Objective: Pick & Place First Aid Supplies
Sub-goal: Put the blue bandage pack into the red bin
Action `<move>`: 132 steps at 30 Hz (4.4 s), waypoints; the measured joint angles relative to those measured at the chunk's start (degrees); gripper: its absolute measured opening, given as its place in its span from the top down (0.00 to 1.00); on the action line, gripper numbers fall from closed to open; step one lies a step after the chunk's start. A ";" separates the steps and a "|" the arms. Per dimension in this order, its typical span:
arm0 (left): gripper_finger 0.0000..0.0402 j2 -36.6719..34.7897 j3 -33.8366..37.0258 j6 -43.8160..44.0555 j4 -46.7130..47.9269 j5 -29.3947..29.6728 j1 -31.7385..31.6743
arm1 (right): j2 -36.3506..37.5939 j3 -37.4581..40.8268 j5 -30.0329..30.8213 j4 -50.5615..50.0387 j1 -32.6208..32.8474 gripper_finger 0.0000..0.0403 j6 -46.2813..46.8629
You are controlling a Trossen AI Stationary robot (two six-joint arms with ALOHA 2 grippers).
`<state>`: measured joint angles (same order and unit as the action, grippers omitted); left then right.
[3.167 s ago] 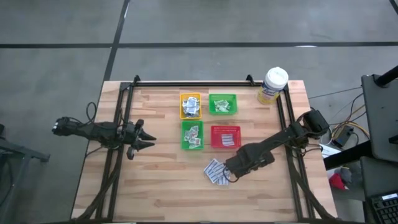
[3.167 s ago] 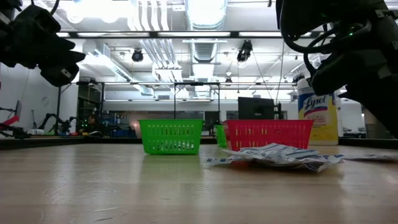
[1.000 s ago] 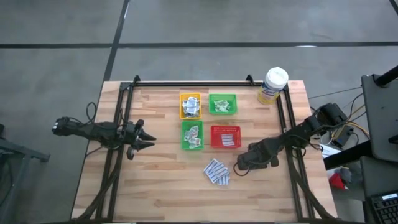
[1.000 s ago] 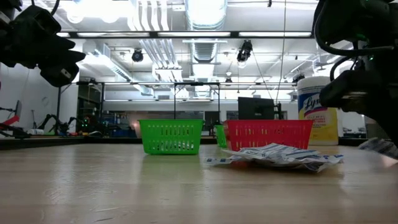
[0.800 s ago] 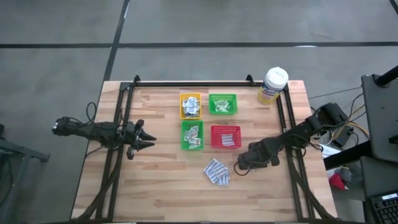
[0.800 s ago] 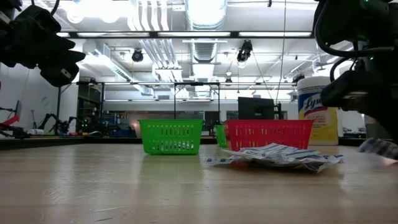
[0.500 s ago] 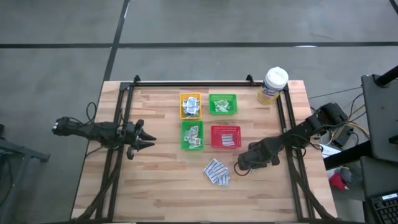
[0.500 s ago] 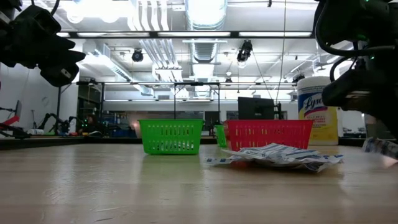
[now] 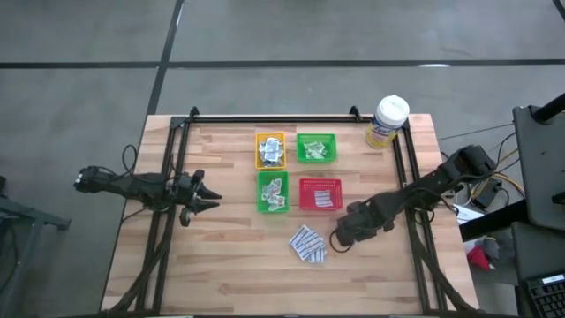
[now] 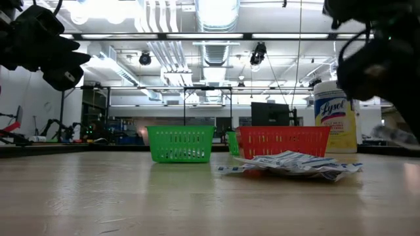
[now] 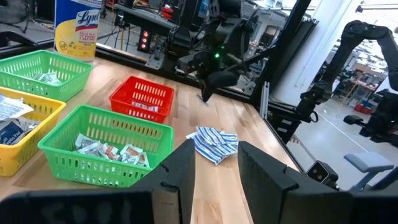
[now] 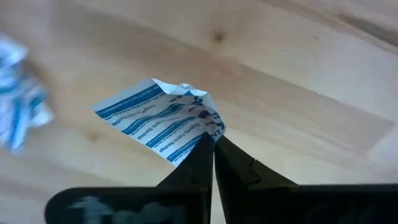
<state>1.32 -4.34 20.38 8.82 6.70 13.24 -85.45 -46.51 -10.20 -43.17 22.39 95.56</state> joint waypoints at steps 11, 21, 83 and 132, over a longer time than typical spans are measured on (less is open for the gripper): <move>0.71 0.00 0.00 -0.24 -0.26 0.01 0.01 | 1.05 -9.56 13.05 0.34 -0.04 0.98 -20.93; 0.71 0.00 0.00 -0.07 -0.26 0.00 0.01 | 0.96 -17.54 40.01 0.17 -2.19 0.98 -20.88; 0.71 0.02 0.00 -0.43 -0.26 0.00 -0.01 | -13.92 -18.04 -1.00 1.27 -31.33 0.98 -0.61; 0.71 0.04 -0.01 -0.67 -0.24 -0.02 0.00 | -7.27 -22.57 1.22 1.80 -9.39 0.82 -42.90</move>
<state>1.37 -4.35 19.71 8.58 6.68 13.24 -92.72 -69.08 -8.98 -41.36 13.00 52.66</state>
